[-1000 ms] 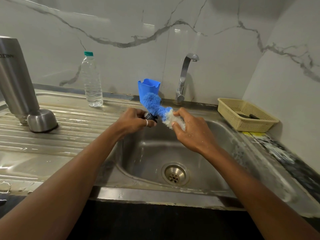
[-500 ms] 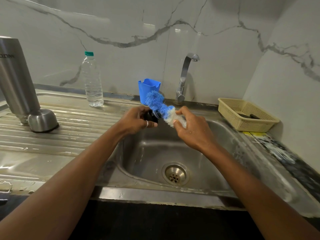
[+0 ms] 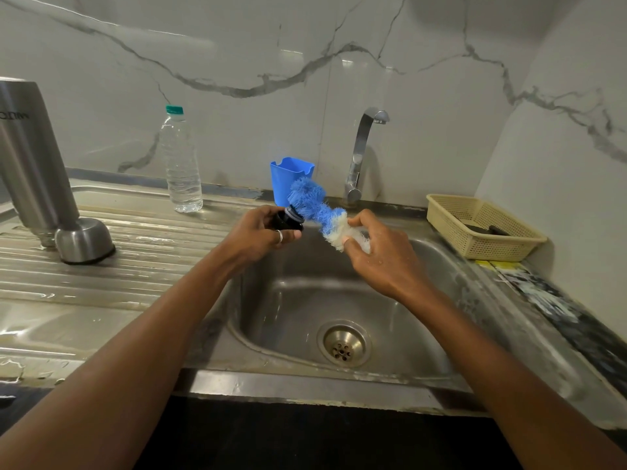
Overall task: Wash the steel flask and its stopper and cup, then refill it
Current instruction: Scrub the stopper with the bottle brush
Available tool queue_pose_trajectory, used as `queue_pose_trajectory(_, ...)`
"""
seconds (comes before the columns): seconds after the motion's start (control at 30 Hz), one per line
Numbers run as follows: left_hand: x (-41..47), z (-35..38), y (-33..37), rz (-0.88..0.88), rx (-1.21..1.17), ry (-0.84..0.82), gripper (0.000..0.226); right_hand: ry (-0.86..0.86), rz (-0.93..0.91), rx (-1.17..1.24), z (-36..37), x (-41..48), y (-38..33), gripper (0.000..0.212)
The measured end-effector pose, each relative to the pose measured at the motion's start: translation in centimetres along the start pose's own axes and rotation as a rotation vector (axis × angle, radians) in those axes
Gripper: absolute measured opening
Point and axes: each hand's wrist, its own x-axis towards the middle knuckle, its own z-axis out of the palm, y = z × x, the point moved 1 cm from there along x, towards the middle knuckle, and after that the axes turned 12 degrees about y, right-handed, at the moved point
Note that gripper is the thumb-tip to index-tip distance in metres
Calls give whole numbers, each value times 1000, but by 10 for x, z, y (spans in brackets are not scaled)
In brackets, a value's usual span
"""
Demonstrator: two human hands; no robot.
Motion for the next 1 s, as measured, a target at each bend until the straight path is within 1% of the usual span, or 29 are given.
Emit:
queue_pose_trajectory(0.13, 2, 4, -3, 6, 23, -6, 44, 8, 21, -12, -1, 0, 1, 25)
queue_pose_trajectory(0.2, 4, 5, -4, -18, -11, 35, 46, 8, 1, 6, -1, -3, -3, 24)
queue_pose_trajectory(0.27, 5, 3, -5, -17, -13, 64, 44, 3, -13, 22, -1, -3, -6, 24)
queue_pose_trajectory(0.4, 5, 4, -5, -16, 16, 41, 42, 4, 19, -15, -1, 0, -2, 24)
queue_pose_trajectory(0.53, 7, 4, -5, -9, 35, 68, 41, -6, -19, 20, -3, -4, -8, 24)
queue_pose_trajectory(0.67, 7, 2, -6, -16, 51, 74, 40, -2, 24, -22, -1, 0, -2, 22)
queue_pose_trajectory(0.8, 6, 4, -6, -2, 77, 66, 38, -3, -14, -5, -2, -4, -5, 24)
queue_pose_trajectory(0.93, 6, 2, -6, 15, 108, 66, 37, -16, 28, -43, -1, 0, 1, 25)
queue_pose_trajectory(1.0, 5, 3, -6, 18, 139, 57, 35, -18, 16, -35, -1, -2, 0, 25)
